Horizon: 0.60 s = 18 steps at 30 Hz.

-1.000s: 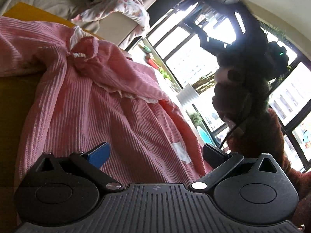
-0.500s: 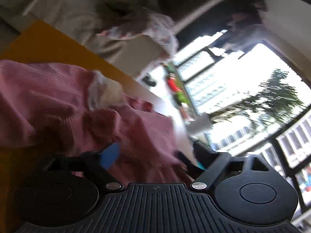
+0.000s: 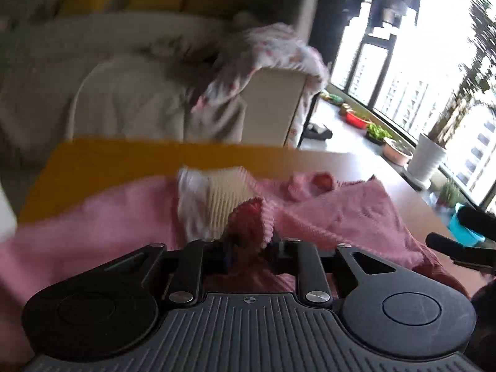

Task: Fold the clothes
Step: 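Fold the held sleeve across the top's body with the right gripper and release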

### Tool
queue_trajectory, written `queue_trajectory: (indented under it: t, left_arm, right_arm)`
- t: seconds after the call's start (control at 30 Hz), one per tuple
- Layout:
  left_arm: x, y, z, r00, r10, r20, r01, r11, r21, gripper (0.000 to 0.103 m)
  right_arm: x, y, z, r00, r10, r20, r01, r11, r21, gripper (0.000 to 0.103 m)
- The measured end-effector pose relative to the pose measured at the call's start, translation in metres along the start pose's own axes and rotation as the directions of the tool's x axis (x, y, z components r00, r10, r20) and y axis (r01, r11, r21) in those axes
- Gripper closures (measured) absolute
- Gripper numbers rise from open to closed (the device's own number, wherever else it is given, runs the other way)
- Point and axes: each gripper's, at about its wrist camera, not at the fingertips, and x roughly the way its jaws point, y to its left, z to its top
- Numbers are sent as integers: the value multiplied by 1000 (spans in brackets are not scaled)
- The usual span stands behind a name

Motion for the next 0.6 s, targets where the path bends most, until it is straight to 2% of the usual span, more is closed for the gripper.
queue_trajectory:
  t: [0.07,0.13,0.2,0.23,0.3,0.33,0.43,0.47,0.53,0.57,0.6]
  left_arm:
    - [-5,-4,12,996,9,87,-12,999,35,82]
    - [-11,-3,20,983,20,182,-30,998,54,82]
    - [-12,-1,22,973,17,232,-34,997,70,82]
    - [-9,-1,22,973,14,229,-33,996,79,82]
    - [4,4,15,994,11,106,-18,998,64,79]
    - [10,8,10,999,10,51,-12,999,44,75]
    - [21,20,1,997,61,-55,-61,998,8,52]
    - [18,26,2,996,76,-49,-77,997,-24,42]
    - [5,35,8,996,88,-2,-88,992,-91,35]
    - [-3,39,12,996,82,31,-78,989,-123,32]
    - [-12,39,16,996,47,71,-36,989,-143,28]
  right_arm:
    - [1,10,-3,999,-32,-14,31,998,-52,0]
    - [2,11,-4,999,-42,-13,41,997,-69,0]
    - [1,9,-4,999,-38,-10,38,998,-57,0]
    - [0,8,-3,999,-40,-9,39,998,-49,0]
    - [3,4,-2,999,-44,-23,43,999,-25,0]
    - [4,2,-2,999,-45,-29,45,999,-16,0]
    - [6,-1,-2,998,-48,-38,48,999,4,0]
    - [6,-1,-2,998,-48,-39,49,999,10,0]
    - [6,-2,-2,998,-47,-40,48,999,16,0]
    - [6,-3,-2,998,-48,-40,49,999,19,0]
    - [6,-2,-2,998,-49,-40,50,999,17,0]
